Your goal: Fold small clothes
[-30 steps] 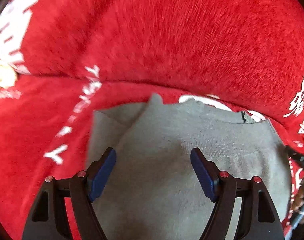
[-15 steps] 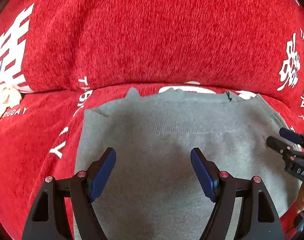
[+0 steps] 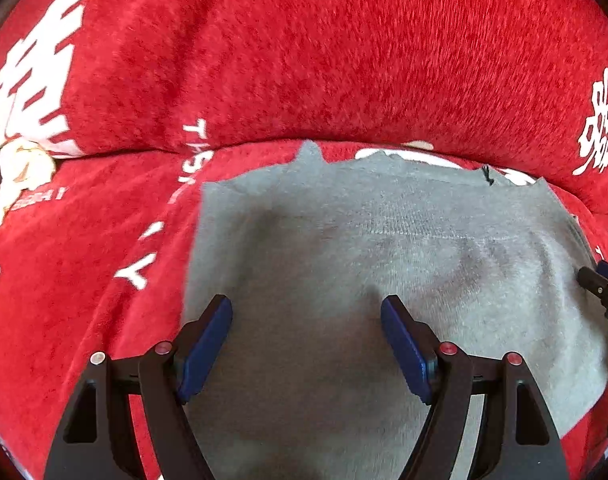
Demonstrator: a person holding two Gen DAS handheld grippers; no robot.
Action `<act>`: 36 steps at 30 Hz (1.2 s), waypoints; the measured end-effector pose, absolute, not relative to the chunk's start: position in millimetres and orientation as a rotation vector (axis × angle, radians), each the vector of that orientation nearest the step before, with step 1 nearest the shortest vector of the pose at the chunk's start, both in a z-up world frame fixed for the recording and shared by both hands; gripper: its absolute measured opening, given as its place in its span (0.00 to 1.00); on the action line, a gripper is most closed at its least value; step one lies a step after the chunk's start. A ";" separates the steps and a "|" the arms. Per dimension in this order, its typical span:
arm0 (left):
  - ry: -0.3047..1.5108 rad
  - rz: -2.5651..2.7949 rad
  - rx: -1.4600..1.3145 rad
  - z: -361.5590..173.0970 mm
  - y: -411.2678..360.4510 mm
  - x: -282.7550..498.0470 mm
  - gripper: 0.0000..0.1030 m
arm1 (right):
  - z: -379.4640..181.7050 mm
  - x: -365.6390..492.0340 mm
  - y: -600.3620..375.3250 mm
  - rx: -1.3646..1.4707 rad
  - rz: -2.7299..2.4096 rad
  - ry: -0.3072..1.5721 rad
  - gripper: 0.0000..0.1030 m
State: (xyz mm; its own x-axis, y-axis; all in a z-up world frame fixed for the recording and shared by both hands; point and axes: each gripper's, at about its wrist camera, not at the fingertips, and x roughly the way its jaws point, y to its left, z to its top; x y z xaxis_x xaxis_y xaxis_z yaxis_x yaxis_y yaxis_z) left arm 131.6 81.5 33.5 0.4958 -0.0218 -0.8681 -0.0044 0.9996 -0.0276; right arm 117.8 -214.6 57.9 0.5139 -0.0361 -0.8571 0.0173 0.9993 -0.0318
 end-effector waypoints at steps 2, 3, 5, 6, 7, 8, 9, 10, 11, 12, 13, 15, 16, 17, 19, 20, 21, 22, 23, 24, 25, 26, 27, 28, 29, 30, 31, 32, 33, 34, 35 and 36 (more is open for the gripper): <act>1.023 0.004 -0.065 42.7 87.3 118.8 0.76 | 69.4 107.6 -207.5 -0.025 -0.028 1.003 0.73; 1.017 -0.002 -0.099 45.5 88.6 112.6 0.76 | 77.9 97.9 -198.0 -0.005 0.015 0.975 0.73; 1.030 -0.037 -0.139 45.8 79.7 101.6 0.76 | 83.4 87.2 -180.3 0.001 0.074 0.955 0.73; 1.031 -0.048 -0.133 45.1 73.5 98.8 0.76 | 84.2 80.9 -164.3 -0.020 0.108 0.948 0.73; 1.031 -0.064 -0.108 43.2 61.5 93.2 0.76 | 82.9 75.7 -149.0 -0.050 0.132 0.941 0.73; 1.033 -0.076 -0.081 42.0 54.0 90.4 0.76 | 80.6 73.2 -140.4 -0.067 0.144 0.940 0.73; 1.033 -0.086 -0.037 39.0 44.3 87.0 0.76 | 75.9 69.7 -129.7 -0.093 0.163 0.948 0.73; 1.028 -0.082 0.001 35.9 38.2 84.1 0.76 | 73.1 67.6 -126.4 -0.103 0.163 0.956 0.73; 1.024 -0.062 0.041 31.1 35.3 81.8 0.76 | 67.1 67.4 -126.4 -0.120 0.147 0.969 0.73; 1.023 -0.052 0.061 26.3 36.4 80.3 0.77 | 59.1 67.8 -132.4 -0.138 0.111 0.990 0.73; 1.011 -0.058 0.055 24.7 40.7 79.2 0.81 | 54.4 67.6 -141.2 -0.132 0.089 1.001 0.74; 1.007 -0.053 0.022 25.9 54.0 76.0 0.81 | 56.4 61.5 -169.9 -0.040 0.068 0.980 0.74; 1.013 -0.055 0.000 27.0 59.6 74.9 0.81 | 58.6 57.6 -183.5 -0.016 0.043 0.978 0.74; 1.022 -0.053 -0.024 28.6 65.7 73.5 0.81 | 59.9 54.7 -190.5 -0.003 0.039 0.974 0.74; 1.031 -0.043 -0.039 30.1 70.0 69.1 0.81 | 62.7 46.8 -202.8 0.003 0.024 0.970 0.74; 1.033 -0.038 -0.042 30.5 72.5 66.9 0.81 | 62.7 44.0 -206.0 0.003 0.030 0.970 0.74; 1.036 -0.036 -0.040 30.1 73.9 64.8 0.81 | 62.2 41.7 -207.6 -0.006 0.027 0.969 0.74; 1.038 -0.035 -0.039 29.8 74.8 62.3 0.81 | 62.5 38.7 -208.4 -0.015 0.019 0.970 0.74; 1.040 -0.033 -0.038 29.3 76.7 60.1 0.81 | 62.5 35.0 -209.4 -0.017 0.008 0.972 0.74; 1.039 -0.029 -0.037 29.7 78.6 56.9 0.81 | 62.7 33.1 -209.8 -0.009 0.001 0.977 0.74; 1.037 -0.021 -0.038 31.1 79.9 53.2 0.81 | 64.6 30.7 -210.5 0.001 -0.012 0.982 0.75; 1.034 -0.016 -0.042 33.4 80.7 49.4 0.81 | 70.0 24.9 -207.8 -0.001 -0.035 0.977 0.75; 1.028 -0.020 -0.049 36.2 80.8 45.6 0.81 | 73.2 22.1 -206.3 -0.004 -0.035 0.963 0.76; 1.023 -0.028 -0.055 37.8 79.9 42.6 0.81 | 79.0 15.5 -200.8 -0.007 -0.022 0.941 0.76; 1.017 -0.034 -0.058 39.4 78.5 39.8 0.81 | 81.2 9.5 -195.7 -0.007 -0.007 0.929 0.76; 1.013 -0.039 -0.059 40.3 76.1 36.6 0.81 | 82.2 6.2 -191.7 -0.006 0.002 0.926 0.76; 1.013 -0.045 -0.060 40.1 74.3 34.2 0.81 | 82.9 3.1 -187.7 -0.005 0.010 0.926 0.76; 1.014 -0.047 -0.061 39.2 73.1 33.0 0.81 | 81.5 0.3 -182.1 -0.004 0.022 0.930 0.76; 1.020 -0.048 -0.064 37.2 72.1 31.3 0.81 | 79.8 -0.9 -179.2 -0.006 0.026 0.934 0.76; 1.026 -0.047 -0.065 35.0 72.0 29.7 0.81 | 76.2 -1.6 -176.3 -0.011 0.026 0.941 0.76; 1.029 -0.044 -0.065 32.5 72.3 27.9 0.81 | 73.2 -2.8 -175.3 -0.013 0.023 0.948 0.76; 1.033 -0.041 -0.065 29.9 73.2 26.2 0.81 | 67.9 -2.5 -175.8 -0.012 0.016 0.966 0.76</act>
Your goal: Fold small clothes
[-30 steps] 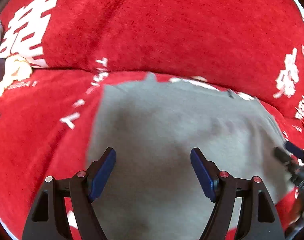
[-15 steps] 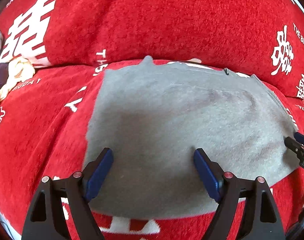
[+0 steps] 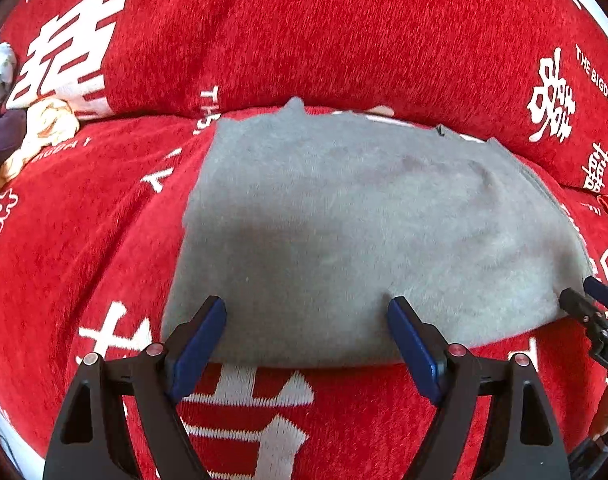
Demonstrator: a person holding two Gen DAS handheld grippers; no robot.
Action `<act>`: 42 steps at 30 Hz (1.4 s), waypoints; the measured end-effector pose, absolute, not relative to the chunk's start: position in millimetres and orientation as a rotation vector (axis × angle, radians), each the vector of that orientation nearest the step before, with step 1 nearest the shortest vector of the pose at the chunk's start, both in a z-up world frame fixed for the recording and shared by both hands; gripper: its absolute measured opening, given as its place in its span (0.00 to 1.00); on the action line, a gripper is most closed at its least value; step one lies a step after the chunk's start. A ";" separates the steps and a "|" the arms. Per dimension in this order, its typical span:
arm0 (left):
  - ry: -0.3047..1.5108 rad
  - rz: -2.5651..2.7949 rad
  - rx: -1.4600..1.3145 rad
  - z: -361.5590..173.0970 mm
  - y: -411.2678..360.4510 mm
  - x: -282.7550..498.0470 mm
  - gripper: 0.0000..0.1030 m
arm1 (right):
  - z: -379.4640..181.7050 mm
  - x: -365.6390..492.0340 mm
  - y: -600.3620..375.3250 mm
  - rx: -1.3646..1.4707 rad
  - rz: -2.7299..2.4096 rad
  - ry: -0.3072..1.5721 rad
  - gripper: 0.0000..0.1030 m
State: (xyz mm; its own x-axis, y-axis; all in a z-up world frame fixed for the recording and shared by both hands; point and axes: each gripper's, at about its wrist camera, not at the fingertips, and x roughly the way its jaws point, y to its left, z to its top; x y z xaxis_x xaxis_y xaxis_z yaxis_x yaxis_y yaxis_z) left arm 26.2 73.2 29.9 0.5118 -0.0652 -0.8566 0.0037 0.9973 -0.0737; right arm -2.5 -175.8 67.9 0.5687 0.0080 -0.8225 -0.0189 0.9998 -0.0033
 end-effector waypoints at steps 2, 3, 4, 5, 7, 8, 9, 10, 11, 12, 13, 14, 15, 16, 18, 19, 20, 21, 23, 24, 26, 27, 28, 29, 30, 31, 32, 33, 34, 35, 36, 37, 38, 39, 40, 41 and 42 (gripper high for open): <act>1.036 -0.042 -0.066 26.5 76.5 22.7 0.81 | 60.2 -3.3 -180.6 -0.001 -0.007 0.996 0.76; 1.034 -0.044 -0.066 26.7 78.5 20.5 0.81 | 57.6 -3.6 -185.2 0.011 -0.014 1.001 0.76; 1.032 -0.047 -0.070 28.5 80.7 18.1 0.81 | 58.7 -5.0 -188.0 0.019 -0.012 0.991 0.76; 1.023 -0.050 -0.082 32.5 84.8 14.5 0.81 | 60.5 -5.7 -190.3 0.022 -0.017 0.991 0.76; 0.983 -0.050 -0.137 41.3 99.5 6.0 0.81 | 68.2 -8.7 -192.6 0.022 -0.025 0.997 0.76; 0.972 -0.036 -0.169 43.5 110.2 3.7 0.81 | 75.0 -11.0 -193.6 0.030 -0.024 0.981 0.76; 0.971 -0.012 -0.199 43.1 121.7 2.8 0.81 | 80.3 -12.0 -194.0 0.035 -0.020 0.969 0.76; 0.979 0.018 -0.237 39.7 136.1 3.6 0.81 | 83.4 -12.6 -193.6 0.037 -0.017 0.961 0.76; 0.997 0.035 -0.271 34.3 147.4 5.3 0.81 | 85.9 -12.5 -192.6 0.039 -0.014 0.956 0.76; 1.018 0.041 -0.296 29.0 155.1 7.8 0.81 | 88.7 -11.8 -190.4 0.042 -0.006 0.949 0.76; 1.047 0.036 -0.330 21.0 163.8 10.8 0.81 | 90.1 -11.1 -187.4 0.043 0.002 0.944 0.76; 1.061 0.021 -0.355 16.1 168.5 13.3 0.81 | 91.2 -10.0 -183.6 0.043 0.012 0.941 0.76; 1.043 0.007 -0.359 15.2 170.7 14.4 0.81 | 91.5 -9.0 -177.5 0.040 0.028 0.937 0.76; 1.031 -0.010 -0.356 16.0 171.0 16.4 0.81 | 90.2 -8.5 -172.8 0.036 0.039 0.936 0.76; 1.038 -0.049 -0.376 14.3 170.9 25.4 0.81 | 86.8 -8.2 -160.5 0.021 0.068 0.937 0.76; 1.037 -0.084 -0.395 13.7 171.0 30.5 0.86 | 84.9 -8.4 -155.4 0.013 0.080 0.938 0.76; 1.042 -0.143 -0.430 12.1 170.4 38.8 0.95 | 84.9 -7.5 -148.1 0.002 0.099 0.940 0.76; 1.044 -0.168 -0.459 11.0 169.8 45.1 1.00 | 85.0 -7.4 -143.5 -0.004 0.111 0.941 0.76; 1.037 -0.184 -0.478 9.1 167.6 58.8 1.00 | 85.9 -6.1 -134.0 -0.019 0.137 0.943 0.76; 1.032 -0.197 -0.484 8.0 167.1 64.8 1.00 | 86.8 -5.4 -130.2 -0.026 0.148 0.942 0.76; 1.008 -0.224 -0.509 5.2 168.7 75.2 1.00 | 88.2 -3.0 -123.2 -0.041 0.164 0.944 0.76; 0.997 -0.244 -0.533 3.5 170.9 78.9 1.00 | 89.8 0.6 -118.1 -0.053 0.177 0.946 0.76; 0.988 -0.269 -0.565 2.1 174.5 82.3 1.00 | 90.5 3.2 -116.0 -0.059 0.184 0.947 0.76; 0.981 -0.300 -0.617 -0.1 179.7 84.6 1.00 | 91.8 7.0 -112.0 -0.068 0.194 0.947 0.76; 0.978 -0.313 -0.646 -0.5 183.8 83.9 1.00 | 93.0 12.3 -106.2 -0.078 0.203 0.946 0.76; 0.973 -0.338 -0.675 -1.9 186.6 84.0 1.00 | 93.4 15.3 -103.5 -0.081 0.206 0.947 0.76; 0.963 -0.368 -0.705 -3.9 188.9 83.0 1.00 | 93.4 20.0 -98.7 -0.080 0.212 0.951 0.76; 0.957 -0.389 -0.725 -2.7 190.7 82.1 1.00 | 93.1 25.0 -93.7 -0.080 0.220 0.955 0.76; 0.951 -0.419 -0.742 -2.6 190.4 80.9 0.99 | 92.7 29.0 -89.2 -0.083 0.227 0.957 0.76; 0.944 -0.452 -0.748 -2.2 188.5 80.0 0.96 | 92.4 32.5 -84.5 -0.087 0.232 0.959 0.76; 0.946 -0.481 -0.746 -2.7 185.8 79.0 0.73 | 91.8 37.4 -77.7 -0.094 0.241 0.961 0.76; 0.970 -0.497 -0.740 -5.8 181.6 80.7 0.55 | 91.7 39.7 -74.1 -0.099 0.245 0.962 0.76; 0.994 -0.483 -0.725 -9.3 178.3 82.0 0.51 | 92.0 44.7 -67.6 -0.108 0.254 0.962 0.76; 0.986 -0.470 -0.715 -9.1 177.0 81.6 0.44 | 92.3 48.6 -63.6 -0.112 0.260 0.964 0.76; 0.977 -0.476 -0.725 -9.2 177.7 81.3 0.28 | 92.8 53.4 -59.5 -0.114 0.265 0.968 0.76; 0.972 -0.478 -0.738 -10.7 179.0 80.6 0.27 | 93.4 59.9 -55.0 -0.117 0.271 0.974 0.76; 0.969 -0.476 -0.752 -12.4 180.1 80.2 0.27 | 94.7 69.5 -48.8 -0.121 0.280 0.982 0.76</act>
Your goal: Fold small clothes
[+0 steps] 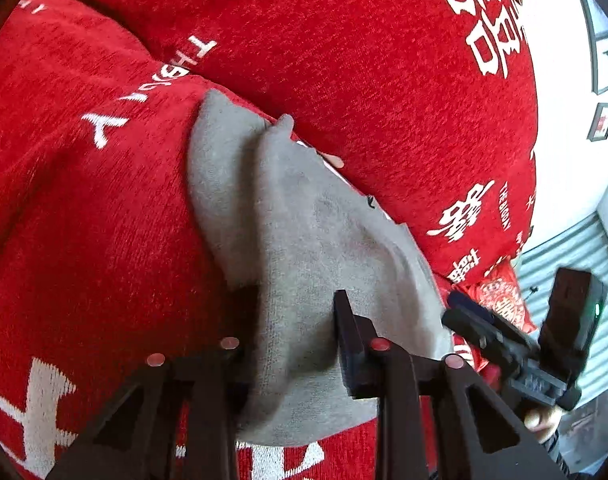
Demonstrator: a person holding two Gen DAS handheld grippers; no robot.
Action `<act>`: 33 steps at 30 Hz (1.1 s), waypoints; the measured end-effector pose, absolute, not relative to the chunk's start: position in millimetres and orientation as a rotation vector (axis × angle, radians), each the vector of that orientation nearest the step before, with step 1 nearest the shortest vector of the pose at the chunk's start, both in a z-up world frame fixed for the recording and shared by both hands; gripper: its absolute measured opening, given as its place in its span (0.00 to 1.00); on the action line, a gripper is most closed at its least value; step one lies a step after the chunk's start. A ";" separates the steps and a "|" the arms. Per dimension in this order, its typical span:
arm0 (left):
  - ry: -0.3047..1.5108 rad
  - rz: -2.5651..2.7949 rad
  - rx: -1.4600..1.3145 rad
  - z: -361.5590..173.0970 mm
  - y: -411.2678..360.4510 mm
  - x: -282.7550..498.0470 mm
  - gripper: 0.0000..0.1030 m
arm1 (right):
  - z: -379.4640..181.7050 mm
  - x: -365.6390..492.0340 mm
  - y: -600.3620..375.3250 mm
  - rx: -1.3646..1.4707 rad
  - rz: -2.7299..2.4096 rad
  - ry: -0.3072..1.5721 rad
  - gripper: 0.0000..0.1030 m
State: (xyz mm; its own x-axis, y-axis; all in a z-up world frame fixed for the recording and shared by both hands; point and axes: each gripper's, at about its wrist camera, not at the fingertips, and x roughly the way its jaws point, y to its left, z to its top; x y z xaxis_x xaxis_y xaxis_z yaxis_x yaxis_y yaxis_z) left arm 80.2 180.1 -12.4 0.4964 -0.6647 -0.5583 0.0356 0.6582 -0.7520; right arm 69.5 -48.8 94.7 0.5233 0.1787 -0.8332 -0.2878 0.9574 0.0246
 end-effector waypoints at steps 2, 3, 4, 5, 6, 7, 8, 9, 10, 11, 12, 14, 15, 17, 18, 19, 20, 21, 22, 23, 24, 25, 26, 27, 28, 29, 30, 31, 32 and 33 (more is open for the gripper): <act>0.974 -0.461 -0.748 -12.8 178.9 81.0 0.27 | 97.1 84.6 -40.6 -0.110 0.296 0.998 0.76; 0.970 -0.444 -0.731 -11.2 177.3 80.6 0.27 | 99.0 99.3 -33.8 -0.079 0.319 1.025 0.76; 0.964 -0.419 -0.712 -9.5 175.5 79.2 0.27 | 99.5 111.9 -27.3 -0.048 0.342 1.053 0.76; 0.954 -0.385 -0.694 -6.3 171.8 76.9 0.27 | 98.8 121.2 -21.6 -0.022 0.361 1.076 0.76; 0.942 -0.366 -0.675 -3.8 170.7 73.7 0.27 | 97.0 138.7 -11.2 0.026 0.383 1.120 0.76; 0.925 -0.337 -0.634 -0.1 166.0 70.9 0.27 | 94.8 146.8 -4.0 0.045 0.388 1.142 0.76; 0.905 -0.305 -0.572 5.9 159.3 67.7 0.27 | 91.3 158.1 8.3 0.060 0.397 1.176 0.76; 0.880 -0.284 -0.513 12.1 152.4 63.7 0.26 | 85.8 173.3 23.8 0.059 0.415 1.219 0.76; 0.847 -0.264 -0.440 19.5 142.7 59.2 0.25 | 82.6 179.8 32.2 0.054 0.418 1.238 0.76; 0.829 -0.259 -0.397 23.2 136.3 56.6 0.25 | 77.8 189.0 43.5 0.042 0.416 1.263 0.76; 0.815 -0.257 -0.354 26.2 129.5 54.4 0.25 | 70.5 200.0 56.7 0.025 0.415 1.300 0.76; 0.813 -0.270 -0.317 27.4 123.6 53.4 0.24 | 59.5 212.6 74.3 0.005 0.424 1.353 0.76; 0.812 -0.273 -0.320 27.5 123.6 53.7 0.24 | 54.3 217.4 79.3 -0.001 0.428 1.372 0.76; 0.812 -0.287 -0.327 28.0 124.3 55.3 0.24 | 46.3 226.1 86.5 0.003 0.430 1.413 0.76; 0.810 -0.289 -0.320 28.2 122.6 55.2 0.24 | 41.9 230.6 92.4 0.016 0.444 1.443 0.76; 0.807 -0.289 -0.309 29.1 120.7 55.0 0.24 | 40.9 232.4 96.2 0.022 0.452 1.455 0.76; 0.802 -0.290 -0.294 30.1 118.0 54.3 0.24 | 40.6 233.9 98.8 0.020 0.456 1.460 0.76; 0.796 -0.291 -0.271 31.2 114.3 53.5 0.24 | 40.0 234.3 105.6 -0.004 0.459 1.468 0.76; 0.790 -0.290 -0.249 31.9 110.2 52.6 0.24 | 40.5 235.1 109.3 -0.024 0.459 1.471 0.76; 0.783 -0.290 -0.227 32.6 105.6 51.0 0.24 | 40.0 235.6 114.6 -0.061 0.456 1.474 0.76; 0.778 -0.288 -0.206 33.2 101.8 49.7 0.24 | 38.2 235.1 122.2 -0.113 0.443 1.477 0.76; 0.775 -0.284 -0.191 33.5 99.6 48.9 0.24 | 34.3 234.3 130.0 -0.176 0.421 1.486 0.76; 0.776 -0.281 -0.185 33.2 99.3 48.6 0.24 | 31.0 233.4 134.3 -0.228 0.400 1.495 0.76; 0.777 -0.280 -0.186 33.1 99.5 48.7 0.24 | 25.4 231.8 142.3 -0.318 0.367 1.496 0.76; 0.779 -0.280 -0.189 33.2 99.2 49.1 0.24 | 22.5 230.8 146.9 -0.376 0.347 1.484 0.76; 0.785 -0.278 -0.197 32.6 100.8 49.9 0.24 | 18.7 229.0 150.8 -0.428 0.326 1.472 0.73; 0.790 -0.274 -0.202 31.8 101.0 51.6 0.24 | 15.5 227.0 152.4 -0.454 0.314 1.464 0.44; 0.796 -0.274 -0.212 31.2 102.1 53.1 0.24 | 14.9 226.3 152.1 -0.455 0.311 1.458 0.21; 0.799 -0.278 -0.224 31.2 104.0 53.9 0.24 | 16.7 226.7 150.0 -0.448 0.308 1.447 0.21; 0.803 -0.278 -0.232 30.8 104.1 55.6 0.24 | 21.4 227.9 145.2 -0.413 0.320 1.433 0.18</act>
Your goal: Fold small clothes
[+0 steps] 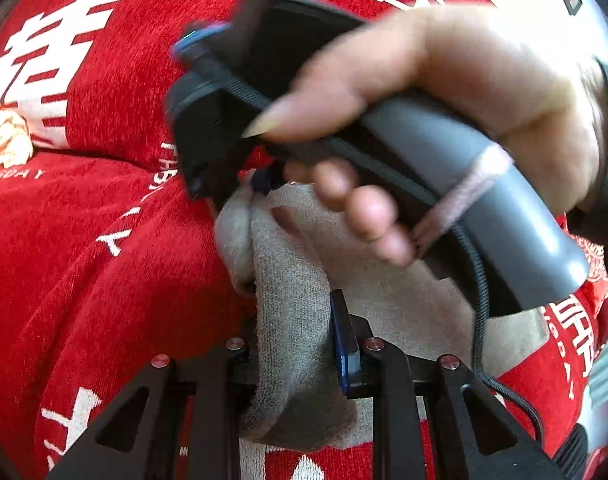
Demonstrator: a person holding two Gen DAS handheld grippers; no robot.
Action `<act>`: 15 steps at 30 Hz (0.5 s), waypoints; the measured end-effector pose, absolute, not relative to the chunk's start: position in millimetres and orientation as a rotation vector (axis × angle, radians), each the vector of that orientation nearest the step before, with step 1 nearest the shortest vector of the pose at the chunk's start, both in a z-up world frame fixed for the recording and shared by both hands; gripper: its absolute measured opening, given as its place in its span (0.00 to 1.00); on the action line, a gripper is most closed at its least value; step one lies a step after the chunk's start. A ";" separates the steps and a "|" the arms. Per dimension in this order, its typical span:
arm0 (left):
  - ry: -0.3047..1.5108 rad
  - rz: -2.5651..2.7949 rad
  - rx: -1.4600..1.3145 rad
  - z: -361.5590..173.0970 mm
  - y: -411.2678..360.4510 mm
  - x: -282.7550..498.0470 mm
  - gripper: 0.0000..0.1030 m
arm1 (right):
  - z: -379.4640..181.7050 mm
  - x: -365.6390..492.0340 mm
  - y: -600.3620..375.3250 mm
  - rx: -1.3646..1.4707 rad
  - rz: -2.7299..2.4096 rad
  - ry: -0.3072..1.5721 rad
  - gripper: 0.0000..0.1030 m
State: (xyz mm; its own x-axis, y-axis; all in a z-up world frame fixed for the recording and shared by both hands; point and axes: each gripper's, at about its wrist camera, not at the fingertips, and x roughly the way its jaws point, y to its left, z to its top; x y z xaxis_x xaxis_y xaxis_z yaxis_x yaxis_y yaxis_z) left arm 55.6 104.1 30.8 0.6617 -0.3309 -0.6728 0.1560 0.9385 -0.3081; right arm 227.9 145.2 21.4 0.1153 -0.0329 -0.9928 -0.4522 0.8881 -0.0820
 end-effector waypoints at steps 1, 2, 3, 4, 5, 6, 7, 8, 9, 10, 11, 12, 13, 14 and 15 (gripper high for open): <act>0.806 -0.279 -0.241 31.2 105.5 56.7 0.24 | 24.6 228.6 140.9 -0.388 0.331 1.424 0.18; 0.802 -0.286 -0.256 32.2 108.4 56.1 0.24 | 28.9 229.3 134.8 -0.353 0.348 1.413 0.17; 0.796 -0.295 -0.276 32.6 110.6 55.7 0.24 | 34.6 229.6 127.2 -0.307 0.374 1.395 0.17; 0.790 -0.308 -0.302 32.5 114.8 57.1 0.22 | 39.8 231.0 118.1 -0.278 0.395 1.381 0.17; 0.788 -0.320 -0.329 32.2 119.4 58.6 0.22 | 44.8 230.9 110.4 -0.245 0.417 1.363 0.17; 0.787 -0.330 -0.351 31.8 122.0 58.9 0.20 | 50.3 231.0 101.5 -0.206 0.438 1.342 0.17; 0.787 -0.340 -0.369 32.0 124.2 59.2 0.20 | 55.5 230.7 92.1 -0.164 0.459 1.322 0.17; 0.787 -0.345 -0.375 31.7 125.0 59.6 0.19 | 59.3 230.8 83.3 -0.129 0.476 1.306 0.16; 0.790 -0.349 -0.376 31.9 123.9 60.4 0.19 | 62.5 231.0 77.0 -0.104 0.487 1.293 0.16; 0.791 -0.348 -0.367 33.3 120.8 61.1 0.19 | 64.5 230.0 70.8 -0.079 0.494 1.281 0.16; 0.791 -0.348 -0.360 35.9 117.6 59.9 0.19 | 67.7 228.9 63.3 -0.046 0.500 1.269 0.16; 0.792 -0.348 -0.354 38.6 113.7 59.6 0.18 | 71.7 226.5 54.2 -0.006 0.507 1.253 0.16; 0.796 -0.347 -0.352 40.4 110.2 60.1 0.18 | 74.0 225.7 46.8 0.024 0.512 1.243 0.16; 0.802 -0.346 -0.351 43.4 105.9 59.7 0.18 | 77.1 224.1 38.0 0.055 0.518 1.231 0.16; 0.808 -0.344 -0.345 46.5 101.2 60.3 0.16 | 77.4 224.2 30.5 0.087 0.527 1.217 0.16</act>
